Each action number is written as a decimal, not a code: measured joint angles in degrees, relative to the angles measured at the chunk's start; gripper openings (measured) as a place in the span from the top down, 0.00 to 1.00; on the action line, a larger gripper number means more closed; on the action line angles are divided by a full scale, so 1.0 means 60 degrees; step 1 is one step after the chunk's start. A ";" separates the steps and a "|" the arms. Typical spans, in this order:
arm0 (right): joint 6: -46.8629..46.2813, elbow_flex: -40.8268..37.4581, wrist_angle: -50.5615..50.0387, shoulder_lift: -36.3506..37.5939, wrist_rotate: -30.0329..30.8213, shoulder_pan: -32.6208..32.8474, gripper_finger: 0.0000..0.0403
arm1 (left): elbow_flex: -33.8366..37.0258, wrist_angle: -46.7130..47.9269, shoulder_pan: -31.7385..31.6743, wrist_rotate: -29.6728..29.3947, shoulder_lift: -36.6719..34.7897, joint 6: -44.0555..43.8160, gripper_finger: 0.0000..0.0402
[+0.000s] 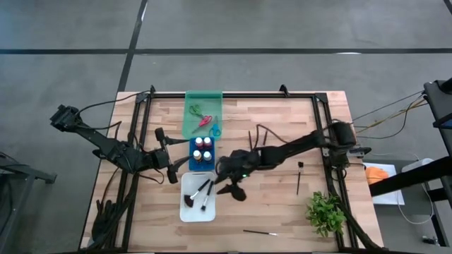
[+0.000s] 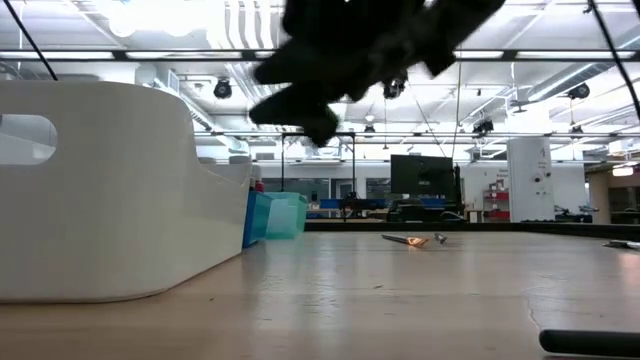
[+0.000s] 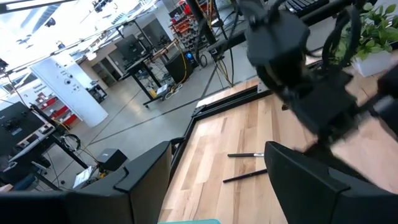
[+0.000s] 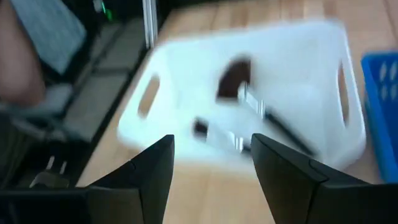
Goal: Pick & Place Paint Supplies
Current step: Put the white eyeshadow brush into the white bin
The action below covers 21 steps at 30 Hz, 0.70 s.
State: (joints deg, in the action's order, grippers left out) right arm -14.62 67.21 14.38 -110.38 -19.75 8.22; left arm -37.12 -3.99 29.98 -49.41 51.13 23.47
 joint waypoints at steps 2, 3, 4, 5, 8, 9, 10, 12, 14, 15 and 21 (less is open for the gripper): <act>0.0131 -0.0086 -0.1400 0.0586 0.0092 0.0103 0.48 | 0.0001 0.0002 0.0000 0.0000 0.0000 0.0003 0.34; 0.0119 -0.0163 -0.1997 0.0837 0.0171 0.0193 0.48 | 0.0004 0.0007 0.0000 0.0003 0.0000 0.0002 0.34; 0.0028 -0.0244 -0.2460 0.1087 0.0329 0.0300 0.48 | 0.0004 0.0000 0.0000 0.0000 0.0000 0.0003 0.34; -0.0082 -0.0365 -0.2769 0.1287 0.0386 0.0435 0.48 | 0.0004 0.0007 0.0000 0.0004 0.0000 0.0003 0.34; -0.0585 -0.0890 -0.3406 0.1940 0.0529 0.0954 0.48 | 0.0004 0.0000 0.0006 0.0025 0.0000 0.0007 0.34; -0.0786 -0.1086 -0.3541 0.2139 0.0529 0.1149 0.48 | 0.0004 -0.0007 0.0007 0.0029 0.0000 0.0007 0.34; -0.0996 -0.1309 -0.3758 0.2298 0.0529 0.1346 0.48 | 0.0004 -0.0005 0.0007 0.0029 0.0000 0.0008 0.34; -0.1510 -0.1711 -0.4154 0.2569 0.0524 0.1730 0.48 | 0.0004 -0.0011 0.0007 0.0073 0.0000 0.0014 0.34; -0.2091 -0.2069 -0.4369 0.2800 0.0524 0.2103 0.48 | 0.0004 -0.0009 0.0007 0.0099 0.0000 0.0014 0.34; -0.2426 -0.2241 -0.4378 0.2899 0.0519 0.2292 0.48 | 0.0004 -0.0018 0.0007 0.0102 0.0000 0.0014 0.34; -0.3969 -0.2721 -0.4439 0.3274 0.0360 0.3228 0.48 | 0.0004 -0.0091 0.0007 0.0103 0.0000 0.0010 0.34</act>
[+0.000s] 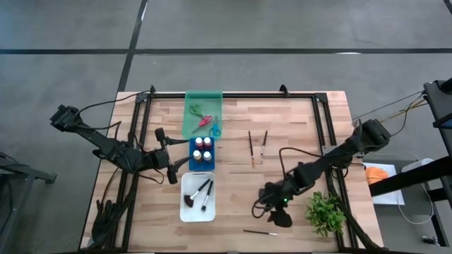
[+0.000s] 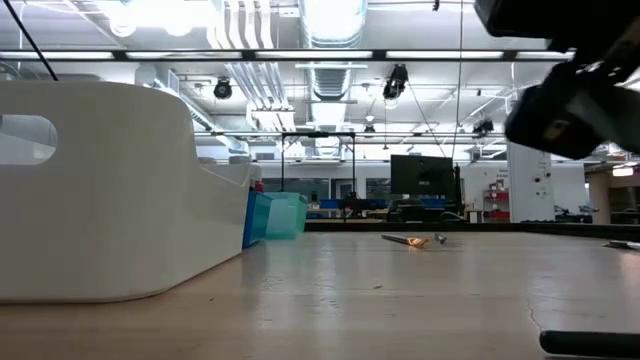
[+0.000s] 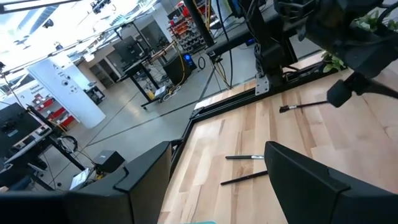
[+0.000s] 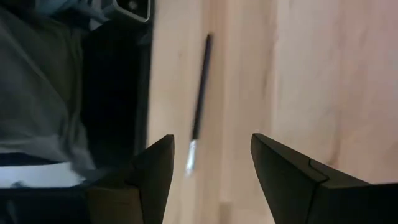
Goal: Pick & Place Paint Supplies
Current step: Put the white eyeshadow brush into the white bin
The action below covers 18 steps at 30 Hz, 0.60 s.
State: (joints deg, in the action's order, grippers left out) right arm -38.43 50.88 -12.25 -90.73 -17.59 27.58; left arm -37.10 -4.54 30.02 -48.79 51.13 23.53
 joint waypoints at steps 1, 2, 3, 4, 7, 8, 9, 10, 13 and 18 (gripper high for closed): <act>-0.0220 -0.0028 0.0004 0.0028 -0.0147 0.0073 0.48 | 0.0000 -0.0004 -0.0003 0.0030 0.0000 0.0000 0.34; -0.0506 -0.0048 0.0002 0.0043 -0.0377 0.0154 0.48 | 0.0000 -0.0001 0.0000 0.0083 0.0000 -0.0019 0.34; -0.0810 -0.0059 0.0007 0.0037 -0.0614 0.0246 0.48 | 0.0000 0.0000 0.0000 0.0113 0.0000 -0.0057 0.34; -0.1115 -0.0065 0.0015 -0.0013 -0.0826 0.0364 0.48 | 0.0000 0.0000 -0.0002 0.0137 0.0000 -0.0089 0.34; -0.1791 0.0006 -0.0095 -0.0139 -0.1149 0.0803 0.48 | 0.0000 0.0004 -0.0004 0.0136 0.0000 -0.0107 0.34; -0.1871 0.0104 -0.0156 -0.0193 -0.1181 0.0942 0.48 | 0.0000 0.0002 -0.0004 0.0137 0.0000 -0.0104 0.34; -0.1898 0.0172 -0.0195 -0.0249 -0.1193 0.1089 0.48 | 0.0000 0.0005 -0.0004 0.0137 0.0003 -0.0083 0.34; -0.1908 0.0239 -0.0239 -0.0339 -0.1190 0.1209 0.48 | 0.0000 0.0006 -0.0004 0.0138 0.0000 -0.0047 0.34; -0.1920 0.0482 -0.0272 -0.0680 -0.1051 0.1404 0.48 | 0.0000 0.0007 -0.0004 0.0141 0.0000 -0.0029 0.34; -0.1743 0.1013 -0.0876 -0.1446 -0.0738 0.1567 0.48 | 0.0000 0.0007 -0.0011 0.0141 0.0000 -0.0025 0.34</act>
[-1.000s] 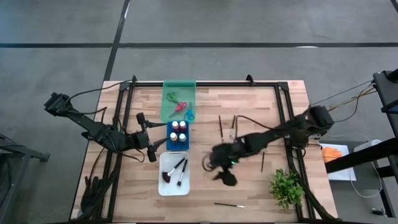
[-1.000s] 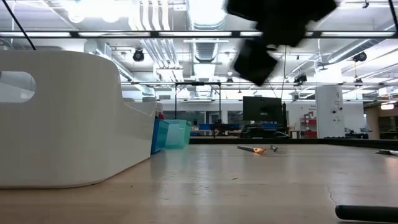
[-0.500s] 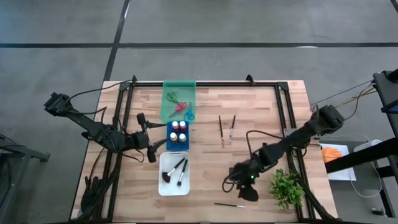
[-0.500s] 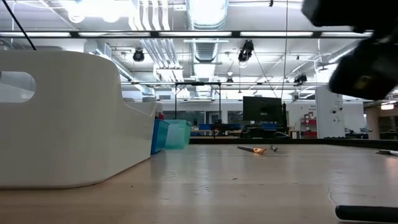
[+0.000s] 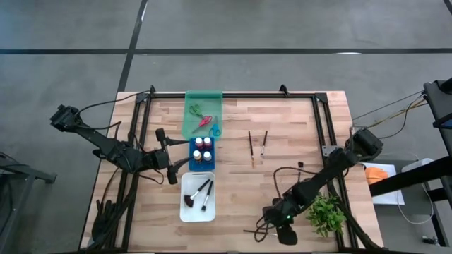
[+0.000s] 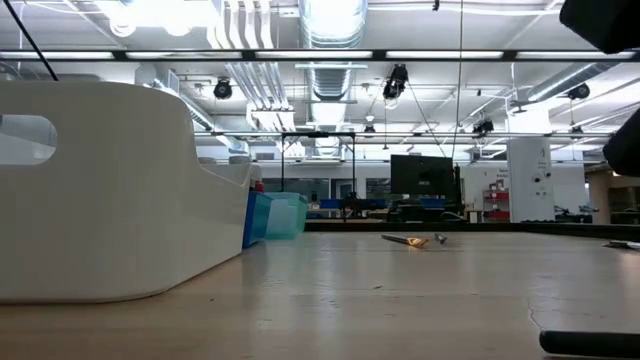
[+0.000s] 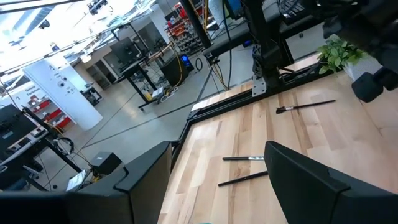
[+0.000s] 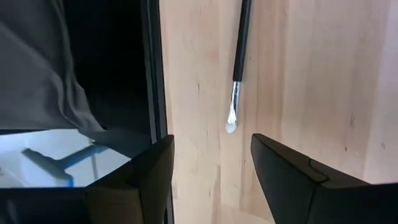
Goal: Pick & Place Paint Supplies
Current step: Put the white eyeshadow brush into the white bin
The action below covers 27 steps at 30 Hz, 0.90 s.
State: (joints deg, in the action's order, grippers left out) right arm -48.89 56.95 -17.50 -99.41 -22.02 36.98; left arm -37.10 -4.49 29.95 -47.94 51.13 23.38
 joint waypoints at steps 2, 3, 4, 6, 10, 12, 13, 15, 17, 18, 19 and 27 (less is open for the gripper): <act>0.0097 0.0210 -0.0178 -0.0232 0.0074 0.0082 0.48 | 0.0000 0.0000 0.0000 0.0000 0.0000 -0.0005 0.34; 0.0115 0.0311 -0.0347 -0.0317 0.0141 0.0132 0.48 | 0.0000 0.0001 0.0000 0.0000 0.0000 -0.0030 0.34; 0.0122 0.0423 -0.0541 -0.0395 0.0177 0.0191 0.48 | 0.0000 0.0000 0.0003 0.0004 0.0000 -0.0109 0.34; 0.0139 0.0700 -0.0923 -0.0552 0.0338 0.0337 0.48 | 0.0000 0.0000 0.0004 0.0004 0.0000 -0.0237 0.34; 0.0113 0.1223 -0.1539 -0.0902 0.1079 0.0684 0.48 | 0.0000 0.0005 0.0004 0.0231 0.0000 -0.0473 0.34; 0.0044 0.1472 -0.1707 -0.1140 0.1499 0.0821 0.48 | 0.0000 0.0004 0.0008 0.0428 0.0011 -0.0526 0.34; -0.0001 0.1600 -0.1766 -0.1270 0.1694 0.0905 0.48 | 0.0000 0.0004 0.0011 0.0496 0.0011 -0.0611 0.34; -0.0125 0.1798 -0.2082 -0.1558 0.1994 0.0994 0.48 | 0.0000 0.0007 0.0011 0.0681 0.0015 -0.0729 0.34; -0.0260 0.2042 -0.2334 -0.1855 0.2179 0.1110 0.48 | 0.0002 0.0007 0.0011 0.0715 0.0015 -0.0853 0.34; -0.0301 0.2151 -0.2390 -0.1970 0.2212 0.1155 0.48 | 0.0006 0.0007 0.0011 0.0716 0.0015 -0.0967 0.34; -0.0312 0.2289 -0.2530 -0.2102 0.2285 0.1217 0.48 | 0.0007 0.0004 0.0011 0.0718 0.0015 -0.1071 0.34; -0.0416 0.3335 -0.3707 -0.2769 0.3563 0.1678 0.48 | 0.0054 0.0001 0.0014 0.0792 0.0018 -0.1741 0.34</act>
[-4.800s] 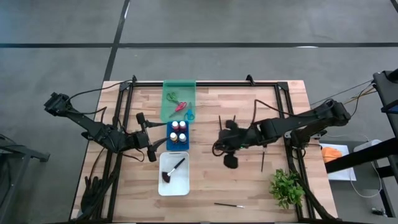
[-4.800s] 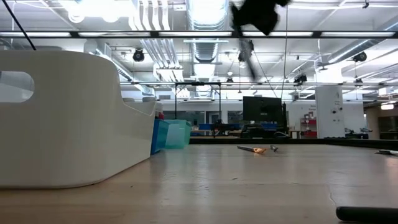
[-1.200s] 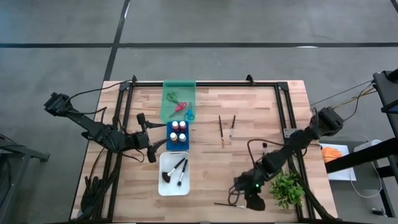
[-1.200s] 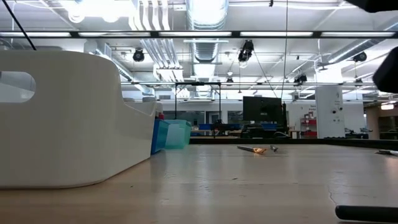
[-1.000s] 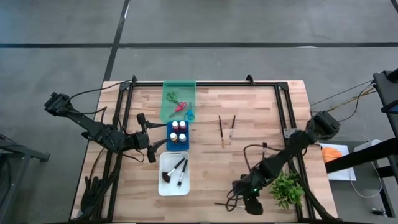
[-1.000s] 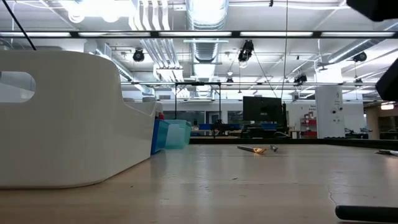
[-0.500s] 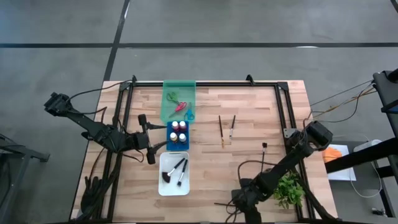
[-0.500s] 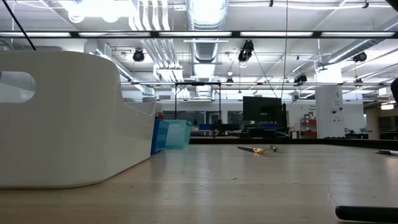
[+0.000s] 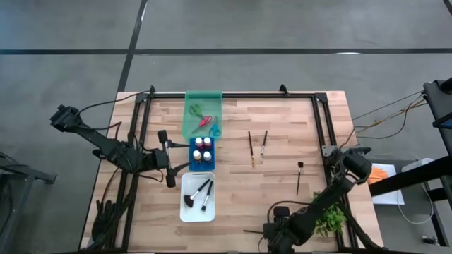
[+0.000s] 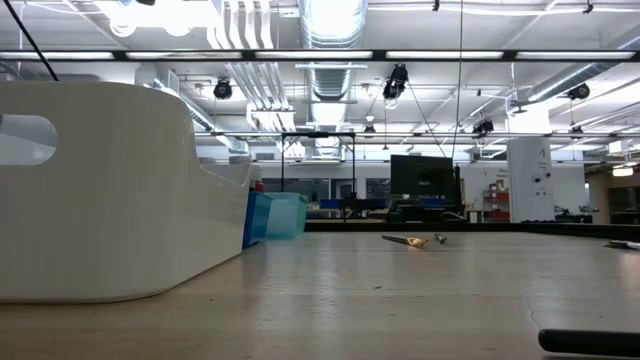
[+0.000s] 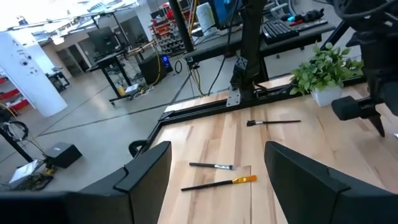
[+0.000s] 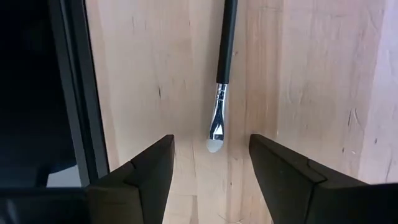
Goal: Pick & Place Paint Supplies
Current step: Put the white eyeshadow brush into the white bin
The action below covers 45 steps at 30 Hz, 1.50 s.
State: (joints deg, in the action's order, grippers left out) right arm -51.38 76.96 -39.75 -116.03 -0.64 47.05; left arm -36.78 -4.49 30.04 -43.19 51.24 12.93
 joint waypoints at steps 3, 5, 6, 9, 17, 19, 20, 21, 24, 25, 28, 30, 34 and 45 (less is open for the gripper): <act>-0.0188 0.0257 -0.0238 -0.0149 0.0200 0.0134 0.48 | 0.0106 0.0025 0.0000 -0.0002 0.0002 -0.0128 0.34; -0.0367 0.0289 -0.0262 -0.0191 0.0289 0.0224 0.49 | 0.0134 0.0025 0.0000 -0.0002 0.0004 -0.0136 0.34; -0.0457 0.0293 -0.0261 -0.0235 0.0287 0.0247 0.51 | 0.0135 0.0011 0.0000 -0.0002 0.0000 -0.0153 0.34; -0.0629 0.0293 -0.0273 -0.0322 0.0370 0.0364 0.58 | 0.0135 -0.0001 0.0004 -0.0002 0.0000 -0.0191 0.34; -0.0687 0.0292 -0.0092 -0.0459 0.0491 0.0458 0.85 | 0.0142 -0.0001 0.0004 -0.0002 0.0000 -0.0387 0.34; -0.0646 0.0296 -0.0013 -0.0470 0.0426 0.0469 0.92 | 0.0142 -0.0001 0.0004 -0.0002 0.0004 -0.0387 0.34; -0.0625 0.0296 0.0015 -0.0470 0.0394 0.0472 0.95 | 0.0142 -0.0001 0.0004 0.0002 0.0003 -0.0387 0.34; -0.0614 0.0296 0.0031 -0.0465 0.0382 0.0474 0.96 | 0.0142 -0.0001 0.0004 0.0002 0.0004 -0.0387 0.34; -0.0558 0.0296 0.0035 -0.0411 0.0349 0.0476 0.97 | 0.0142 -0.0001 0.0004 0.0002 0.0004 -0.0387 0.34; -0.0511 0.0296 0.0019 -0.0362 0.0355 0.0476 0.97 | 0.0142 0.0000 0.0004 0.0003 0.0004 -0.0387 0.34; -0.0480 0.0276 -0.0086 -0.0129 0.0753 0.0492 0.97 | 0.0142 0.0003 0.0004 0.0042 0.0004 -0.0391 0.34; -0.0483 0.0237 -0.0295 0.0103 0.1200 0.0513 0.97 | 0.0142 -0.0001 0.0004 0.0060 0.0004 -0.0417 0.34; -0.0262 0.0254 -0.0499 0.0811 0.2404 0.0419 0.97 | 0.0146 0.0003 0.0003 0.0060 0.0004 -0.0416 0.34; 0.3703 -0.0310 -0.0171 0.1737 0.4968 -0.1433 0.97 | 0.0146 -0.0173 -0.0003 0.0027 0.0004 -0.0368 0.34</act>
State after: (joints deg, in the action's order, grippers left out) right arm -29.17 75.11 -40.77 -105.60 29.17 38.46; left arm -35.90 -5.53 30.02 -43.03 51.27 10.73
